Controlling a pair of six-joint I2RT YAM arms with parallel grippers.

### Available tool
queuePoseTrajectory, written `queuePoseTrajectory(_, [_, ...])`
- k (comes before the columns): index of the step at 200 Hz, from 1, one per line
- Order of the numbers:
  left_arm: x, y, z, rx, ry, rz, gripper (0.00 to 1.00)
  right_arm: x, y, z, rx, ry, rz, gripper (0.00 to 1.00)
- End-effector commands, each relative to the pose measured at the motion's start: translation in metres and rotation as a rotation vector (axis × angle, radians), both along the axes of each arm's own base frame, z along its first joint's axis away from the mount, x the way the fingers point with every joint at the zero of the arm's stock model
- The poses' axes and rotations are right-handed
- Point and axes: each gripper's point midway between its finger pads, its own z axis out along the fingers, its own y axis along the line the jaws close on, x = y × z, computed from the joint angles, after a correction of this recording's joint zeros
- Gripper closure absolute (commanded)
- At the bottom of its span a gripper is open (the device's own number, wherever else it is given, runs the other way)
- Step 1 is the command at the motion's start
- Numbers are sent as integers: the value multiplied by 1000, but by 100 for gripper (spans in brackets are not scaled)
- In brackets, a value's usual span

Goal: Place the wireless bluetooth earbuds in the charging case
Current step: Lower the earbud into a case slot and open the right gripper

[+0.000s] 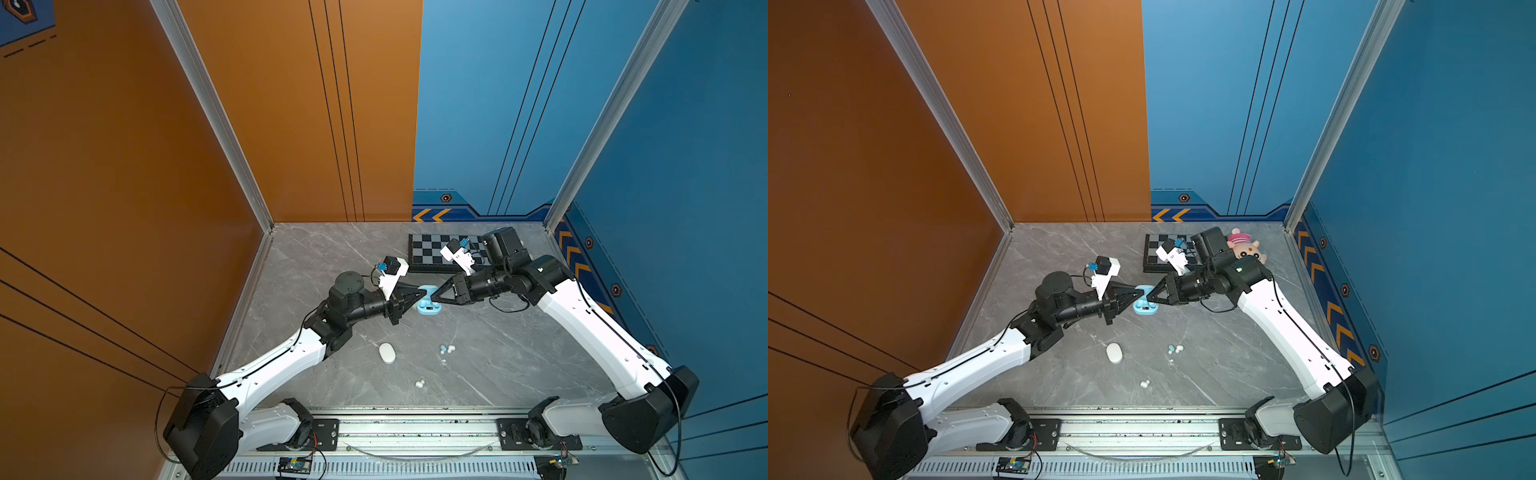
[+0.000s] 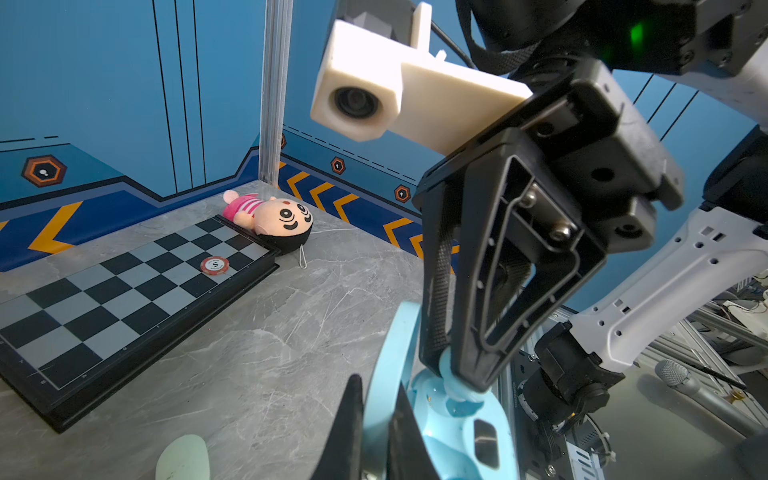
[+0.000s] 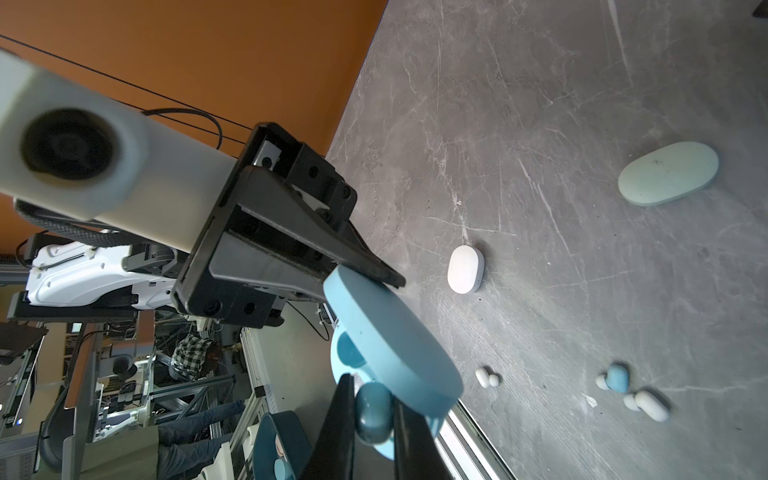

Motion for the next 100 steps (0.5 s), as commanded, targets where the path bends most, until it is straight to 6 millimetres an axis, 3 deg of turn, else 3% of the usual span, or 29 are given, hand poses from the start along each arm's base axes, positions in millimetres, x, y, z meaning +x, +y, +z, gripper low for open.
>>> queuePoseTrajectory(1, [-3,-2,25,-36,-71,-5,100,4,4,-6,-22,-22,2,85])
queuePoseTrajectory(53, [-2,-2,27,-39,-74,-1,100,4,1,-12,-45,-28,-7,85])
queuePoseTrajectory(100, [-2,-3,28,-41,-75,-4,100,12,-2,-6,-61,-64,-41,67])
